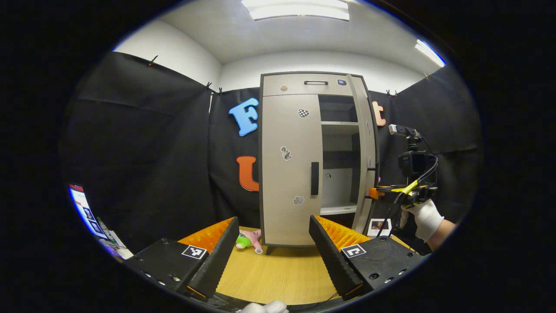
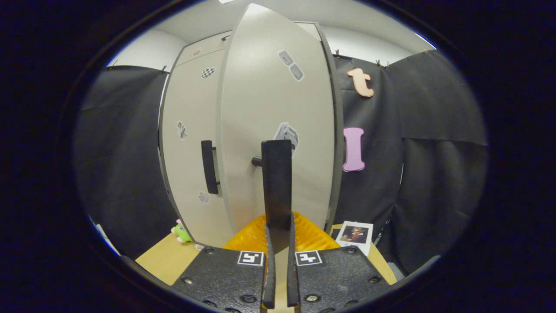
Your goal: Open the right door of the double-door shoe cabinet with the right hand, and open the left door with the left hand.
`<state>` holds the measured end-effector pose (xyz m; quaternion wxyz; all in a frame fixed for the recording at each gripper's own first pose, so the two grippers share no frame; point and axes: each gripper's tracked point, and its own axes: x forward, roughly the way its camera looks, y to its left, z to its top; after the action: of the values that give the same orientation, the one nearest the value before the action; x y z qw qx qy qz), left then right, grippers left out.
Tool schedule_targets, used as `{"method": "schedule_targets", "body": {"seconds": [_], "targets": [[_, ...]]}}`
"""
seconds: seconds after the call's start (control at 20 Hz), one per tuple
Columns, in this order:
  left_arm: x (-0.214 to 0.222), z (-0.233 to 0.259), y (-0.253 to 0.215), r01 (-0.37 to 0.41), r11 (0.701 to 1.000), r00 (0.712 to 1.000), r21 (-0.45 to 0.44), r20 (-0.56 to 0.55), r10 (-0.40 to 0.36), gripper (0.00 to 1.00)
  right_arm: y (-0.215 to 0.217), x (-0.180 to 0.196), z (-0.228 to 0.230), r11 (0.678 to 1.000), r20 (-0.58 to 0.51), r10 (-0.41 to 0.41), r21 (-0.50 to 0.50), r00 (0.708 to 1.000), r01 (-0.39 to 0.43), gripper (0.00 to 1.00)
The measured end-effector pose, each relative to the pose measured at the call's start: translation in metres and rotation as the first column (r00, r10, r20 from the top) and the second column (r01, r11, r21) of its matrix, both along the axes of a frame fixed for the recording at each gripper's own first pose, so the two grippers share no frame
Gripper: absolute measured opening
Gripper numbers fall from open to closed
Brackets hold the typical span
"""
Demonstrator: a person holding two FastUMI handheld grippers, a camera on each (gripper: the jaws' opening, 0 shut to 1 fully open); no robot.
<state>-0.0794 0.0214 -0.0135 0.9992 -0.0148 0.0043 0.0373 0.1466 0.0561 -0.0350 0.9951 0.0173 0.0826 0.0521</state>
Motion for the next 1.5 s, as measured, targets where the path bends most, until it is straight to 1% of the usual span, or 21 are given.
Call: {"method": "schedule_targets", "body": {"seconds": [0.3, 0.5, 0.6, 0.8, 0.85, 0.9, 0.95, 1.0, 1.05, 1.1, 1.15, 1.2, 1.5], "targets": [[0.012, 0.002, -0.022, 0.059, 0.998, 0.998, -0.020, -0.003, -0.059, 0.97, -0.031, -0.011, -0.001, 0.999, 0.001, -0.034, -0.015, 0.999, 0.034, 0.09], [0.017, 0.002, -0.031, 0.086, 0.996, 0.996, -0.016, -0.001, -0.086, 0.97, -0.058, -0.011, -0.002, 0.996, 0.015, -0.078, -0.032, 0.997, 0.079, 0.06], [0.021, 0.002, -0.034, 0.097, 0.995, 0.995, -0.016, -0.002, -0.097, 0.97, -0.069, -0.013, -0.001, 0.996, 0.023, -0.085, -0.036, 0.996, 0.086, 0.04], [0.030, 0.001, -0.041, 0.124, 0.992, 0.992, -0.023, -0.001, -0.124, 0.97, -0.090, -0.014, -0.001, 0.993, 0.029, -0.101, -0.052, 0.994, 0.103, 0.04], [0.033, 0.001, -0.043, 0.129, 0.991, 0.992, -0.023, 0.000, -0.129, 0.97, -0.095, -0.014, -0.001, 0.993, 0.031, -0.106, -0.050, 0.994, 0.108, 0.04], [0.035, 0.002, -0.045, 0.132, 0.991, 0.991, -0.023, 0.002, -0.132, 0.97, -0.099, -0.013, -0.001, 0.993, 0.032, -0.113, -0.044, 0.993, 0.114, 0.01], [0.036, 0.003, -0.047, 0.136, 0.990, 0.991, -0.026, 0.003, -0.136, 0.97, -0.105, -0.011, -0.001, 0.992, 0.030, -0.123, -0.040, 0.992, 0.124, 0.01], [0.036, 0.003, -0.048, 0.138, 0.990, 0.990, -0.029, 0.004, -0.138, 0.97, -0.114, -0.011, -0.001, 0.989, 0.030, -0.141, -0.040, 0.990, 0.142, 0.04], [0.036, 0.002, -0.048, 0.140, 0.990, 0.990, -0.032, 0.001, -0.140, 0.97, -0.123, -0.011, 0.000, 0.986, 0.033, -0.160, -0.034, 0.987, 0.161, 0.03], [0.037, 0.002, -0.048, 0.140, 0.990, 0.990, -0.032, 0.000, -0.141, 0.97, -0.129, -0.010, -0.002, 0.987, 0.025, -0.157, -0.007, 0.987, 0.157, 0.03], [0.039, 0.001, -0.048, 0.141, 0.990, 0.990, -0.030, -0.003, -0.141, 0.97, -0.130, -0.011, -0.002, 0.989, 0.015, -0.146, 0.037, 0.989, 0.145, 0.04], [0.040, 0.000, -0.048, 0.142, 0.989, 0.990, -0.028, -0.005, -0.142, 0.97, -0.129, -0.010, -0.002, 0.990, 0.007, -0.131, 0.055, 0.991, 0.131, 0.04], [0.049, 0.000, -0.045, 0.149, 0.989, 0.989, -0.023, -0.005, -0.149, 0.97, -0.130, -0.016, 0.005, 0.989, 0.028, -0.145, 0.022, 0.989, 0.144, 0.04]]}}
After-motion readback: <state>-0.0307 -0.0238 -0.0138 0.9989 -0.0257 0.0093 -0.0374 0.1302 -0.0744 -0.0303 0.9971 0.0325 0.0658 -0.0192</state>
